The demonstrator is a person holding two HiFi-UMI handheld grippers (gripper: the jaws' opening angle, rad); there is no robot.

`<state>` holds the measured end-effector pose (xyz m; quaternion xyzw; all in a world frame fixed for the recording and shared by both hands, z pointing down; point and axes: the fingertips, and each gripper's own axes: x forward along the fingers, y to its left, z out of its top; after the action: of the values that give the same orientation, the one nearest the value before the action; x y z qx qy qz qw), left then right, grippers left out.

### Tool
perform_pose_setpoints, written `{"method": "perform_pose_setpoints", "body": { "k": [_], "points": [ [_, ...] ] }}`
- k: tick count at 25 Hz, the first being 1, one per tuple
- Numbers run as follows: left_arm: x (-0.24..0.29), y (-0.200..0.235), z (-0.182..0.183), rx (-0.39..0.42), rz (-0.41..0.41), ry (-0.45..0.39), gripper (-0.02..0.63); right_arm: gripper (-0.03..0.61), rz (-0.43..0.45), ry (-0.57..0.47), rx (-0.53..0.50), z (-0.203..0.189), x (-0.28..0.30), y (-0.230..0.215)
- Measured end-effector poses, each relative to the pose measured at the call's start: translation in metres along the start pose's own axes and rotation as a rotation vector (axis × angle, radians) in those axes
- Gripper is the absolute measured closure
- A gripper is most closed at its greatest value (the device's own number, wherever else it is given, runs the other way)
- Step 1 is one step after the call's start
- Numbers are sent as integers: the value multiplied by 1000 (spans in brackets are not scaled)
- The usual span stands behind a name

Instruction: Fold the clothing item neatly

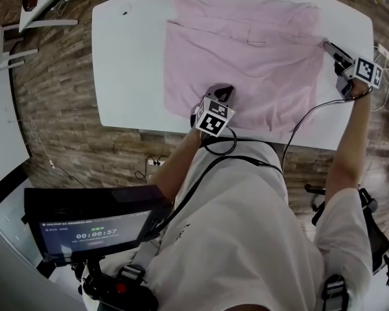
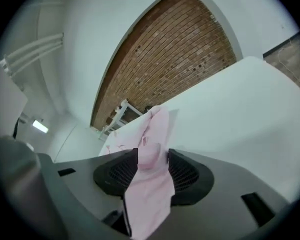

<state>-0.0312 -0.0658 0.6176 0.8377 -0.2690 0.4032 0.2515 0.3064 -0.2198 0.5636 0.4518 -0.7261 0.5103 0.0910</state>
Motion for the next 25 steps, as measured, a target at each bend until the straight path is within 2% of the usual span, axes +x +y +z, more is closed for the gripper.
{"method": "perform_pose_setpoints", "body": {
  "k": [1, 3, 5, 6, 8, 9, 10, 13, 15, 17, 21, 25],
  "points": [
    [0, 0, 0, 1, 1, 0, 611, 398, -10, -9, -29, 2, -2, 0],
    [-1, 0, 1, 2, 4, -3, 611, 397, -70, -100, -114, 19, -10, -1],
    [-3, -1, 2, 4, 10, -11, 611, 397, -119, -183, -262, 36, -18, 13],
    [-4, -2, 3, 7, 14, -19, 611, 399, -105, -182, -350, 39, -17, 30],
    [-9, -5, 10, 21, 15, -49, 611, 402, -27, -98, -521, 28, -5, 68],
    [-11, -8, 15, 33, 7, -70, 611, 463, 13, -39, -597, 18, 4, 86],
    [-13, -12, 20, 46, -8, -88, 611, 574, 48, 18, -664, 7, 13, 102],
    [-11, -24, 29, 75, -55, -102, 611, 575, 141, 181, -820, -29, 47, 139],
    [-6, -29, 30, 95, -59, -90, 611, 574, 165, 296, -938, -54, 71, 154],
    [-2, -32, 30, 111, -45, -75, 611, 505, 185, 398, -1033, -76, 91, 167],
    [1, -36, 26, 97, -36, -56, 611, 495, 225, 505, -1132, -101, 115, 184],
    [1, -40, 26, 84, -40, -54, 611, 495, 265, 596, -1158, -120, 126, 191]
  ]
}}
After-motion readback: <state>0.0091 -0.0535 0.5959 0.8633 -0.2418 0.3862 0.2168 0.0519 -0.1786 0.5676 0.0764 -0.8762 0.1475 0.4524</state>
